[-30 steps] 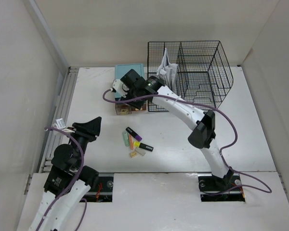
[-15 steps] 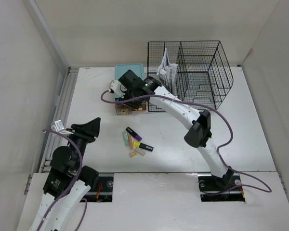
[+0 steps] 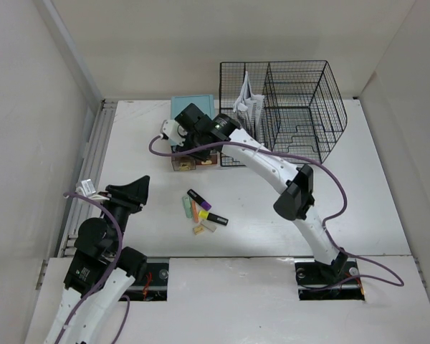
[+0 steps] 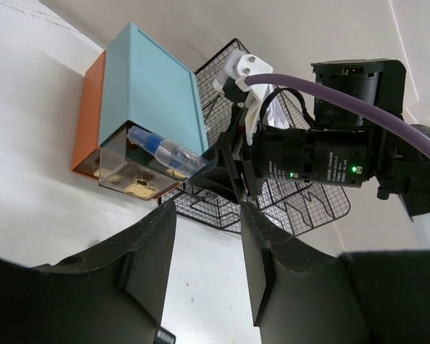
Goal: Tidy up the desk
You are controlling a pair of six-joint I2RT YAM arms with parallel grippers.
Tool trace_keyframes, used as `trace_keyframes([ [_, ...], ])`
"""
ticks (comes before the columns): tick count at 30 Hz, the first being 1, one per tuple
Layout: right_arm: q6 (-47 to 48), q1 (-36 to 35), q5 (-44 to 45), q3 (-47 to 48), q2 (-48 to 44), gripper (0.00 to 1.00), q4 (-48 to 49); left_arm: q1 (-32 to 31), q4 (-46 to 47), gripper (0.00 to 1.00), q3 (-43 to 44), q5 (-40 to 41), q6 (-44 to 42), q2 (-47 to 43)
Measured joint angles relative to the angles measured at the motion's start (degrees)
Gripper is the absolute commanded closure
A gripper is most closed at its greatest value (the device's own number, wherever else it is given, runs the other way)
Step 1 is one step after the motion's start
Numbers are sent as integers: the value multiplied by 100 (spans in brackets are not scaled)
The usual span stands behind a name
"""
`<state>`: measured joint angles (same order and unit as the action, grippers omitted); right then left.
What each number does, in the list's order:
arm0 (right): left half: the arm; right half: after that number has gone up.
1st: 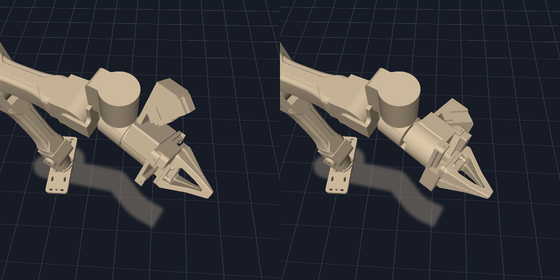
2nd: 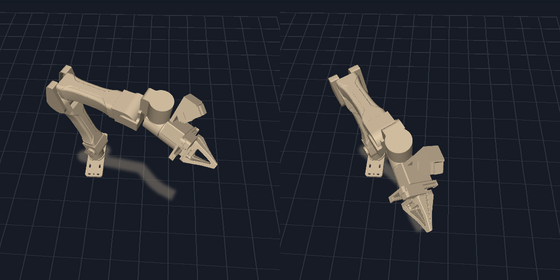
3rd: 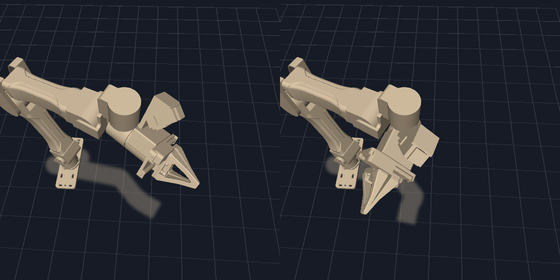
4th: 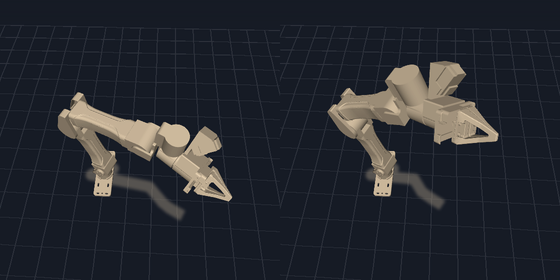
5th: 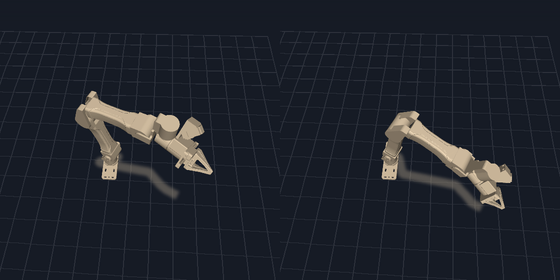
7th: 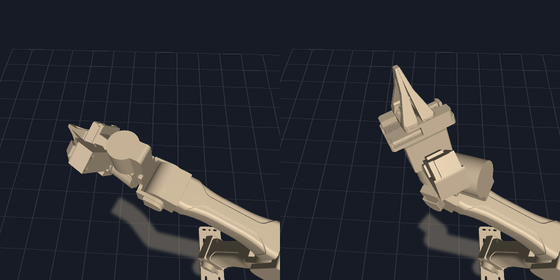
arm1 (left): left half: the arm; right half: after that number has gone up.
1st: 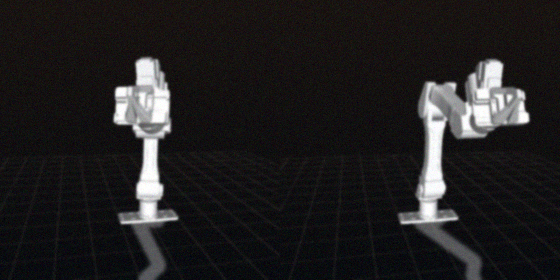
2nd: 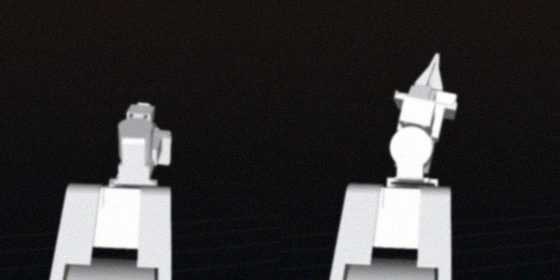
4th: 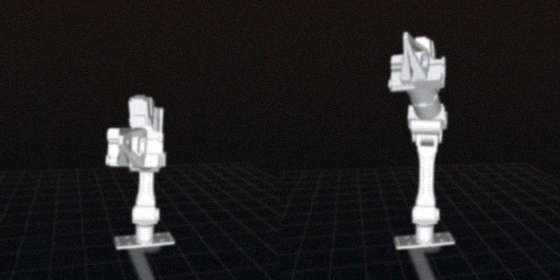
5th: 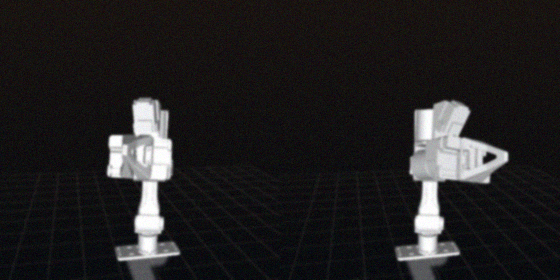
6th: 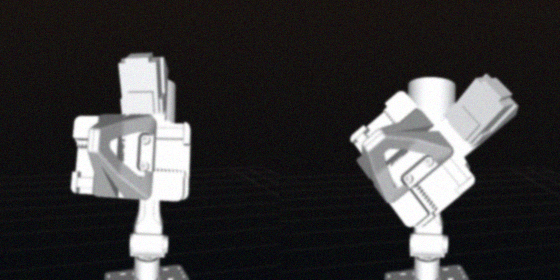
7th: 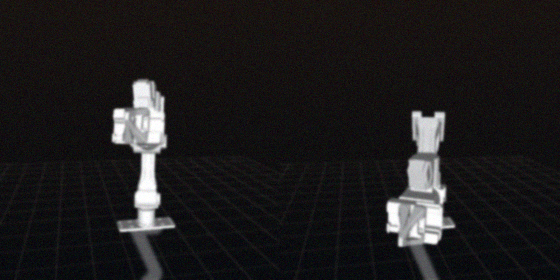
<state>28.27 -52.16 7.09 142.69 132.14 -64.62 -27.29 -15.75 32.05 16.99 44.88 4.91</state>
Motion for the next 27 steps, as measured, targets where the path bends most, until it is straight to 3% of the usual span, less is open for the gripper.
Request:
trace_keyframes([
  [6,46,-138,111,13,79,100,-13,0,-44,61,0,0,2,-39],
  [25,-70,-686,1665,-378,83,100,304,0,-173,61,-9,0,39,-103],
  [27,0,-774,1871,-439,83,96,358,0,-173,61,-9,0,44,-103],
])
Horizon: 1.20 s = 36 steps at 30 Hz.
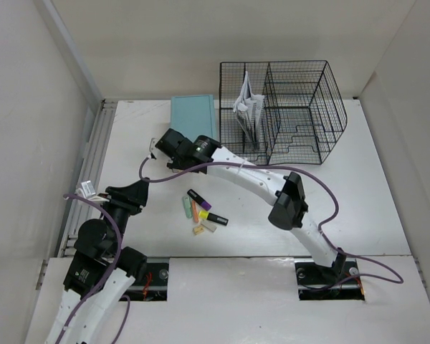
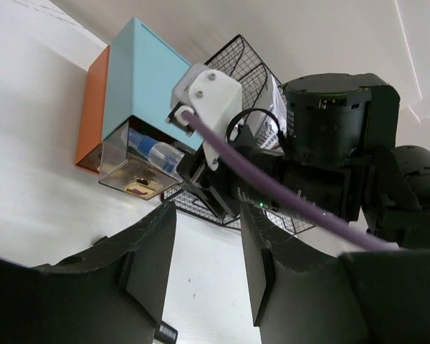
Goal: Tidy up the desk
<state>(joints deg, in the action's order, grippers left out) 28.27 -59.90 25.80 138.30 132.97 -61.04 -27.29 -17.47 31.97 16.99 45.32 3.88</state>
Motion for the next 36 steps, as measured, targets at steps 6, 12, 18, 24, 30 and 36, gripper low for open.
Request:
trace_keyframes([
  [6,111,-251,411,-83,0,71,74,0,-37,61,0,0,9,-33],
  [12,133,-319,575,-116,0,56,153,0,-44,61,0,0,15,-39],
  [18,146,-332,601,-138,0,40,256,0,-50,61,0,0,17,-39],
  [24,155,-407,614,-144,-26,38,280,0,-50,61,0,0,17,-39],
  [30,151,-496,566,-153,-142,50,278,0,-50,61,0,0,15,-39],
  [36,-9,-610,173,-195,-693,100,304,0,-7,73,-11,-9,33,-22],
])
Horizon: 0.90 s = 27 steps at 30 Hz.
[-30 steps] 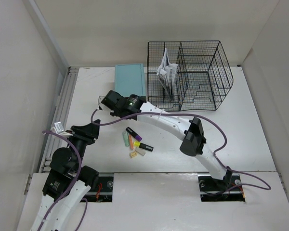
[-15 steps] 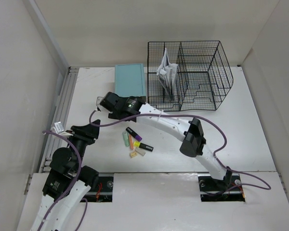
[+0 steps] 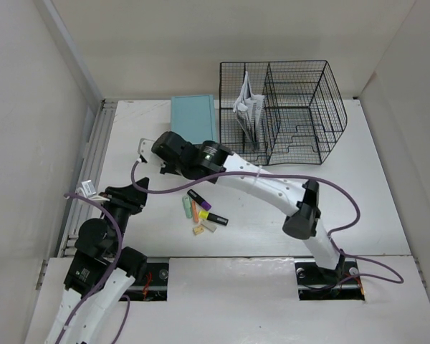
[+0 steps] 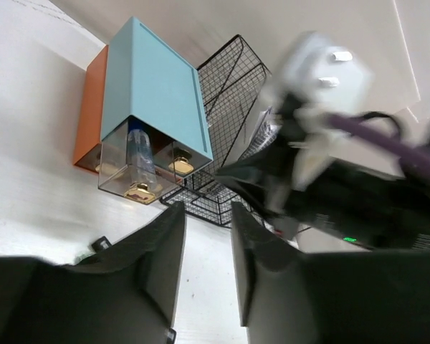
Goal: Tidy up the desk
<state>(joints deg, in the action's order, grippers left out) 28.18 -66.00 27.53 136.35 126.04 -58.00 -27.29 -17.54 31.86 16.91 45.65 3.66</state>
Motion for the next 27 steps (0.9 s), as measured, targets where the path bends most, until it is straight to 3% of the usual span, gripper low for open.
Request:
trace_keyframes([
  [1,-52,0,-140,-111,-177,100,50,0,42,82,-7,-2,2,39],
  [5,-282,197,-748,-501,-828,100,109,0,439,99,-229,-125,57,343],
  [10,-566,1370,-2031,-651,-1139,100,203,0,1394,100,-981,-516,299,1154],
  [16,-710,3324,-4352,-710,-1139,100,205,0,2621,100,-1290,-1088,518,3112],
  [19,-702,3713,-5163,-883,-1202,100,192,0,3056,88,-1285,-1231,549,3711],
  [22,-686,3659,-5711,-1119,-1314,100,188,2,3309,74,-1191,-1287,557,4094],
  [27,-634,3515,-6284,-1499,-1611,100,258,131,3764,63,-955,-1388,564,4793],
])
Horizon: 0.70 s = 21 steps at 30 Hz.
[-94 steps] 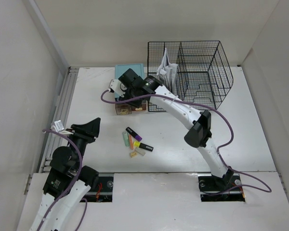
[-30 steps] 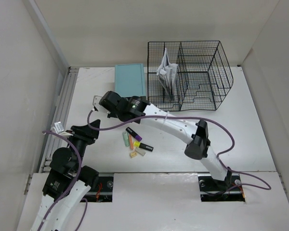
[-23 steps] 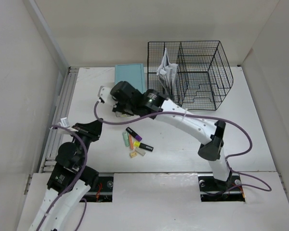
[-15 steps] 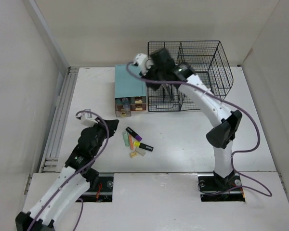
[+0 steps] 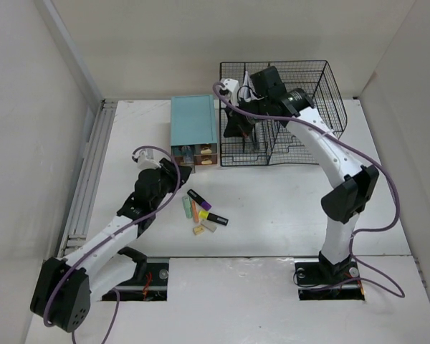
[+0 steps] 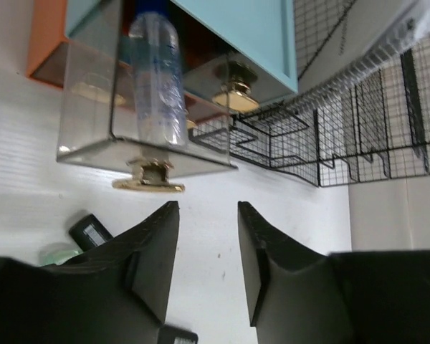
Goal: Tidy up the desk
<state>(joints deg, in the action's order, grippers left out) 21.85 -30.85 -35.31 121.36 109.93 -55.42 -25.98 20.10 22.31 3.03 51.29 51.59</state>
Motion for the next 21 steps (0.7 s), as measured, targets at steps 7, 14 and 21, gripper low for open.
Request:
trace_keyframes([
  [7,48,114,-295,-328,-470,100,133,319,382,60,260,-70,4,960],
  [14,87,256,-446,-588,-605,100,337,560,538,60,743,-170,-55,1591],
  [21,129,310,-525,-780,-610,100,361,909,708,61,1126,-350,-129,2127],
])
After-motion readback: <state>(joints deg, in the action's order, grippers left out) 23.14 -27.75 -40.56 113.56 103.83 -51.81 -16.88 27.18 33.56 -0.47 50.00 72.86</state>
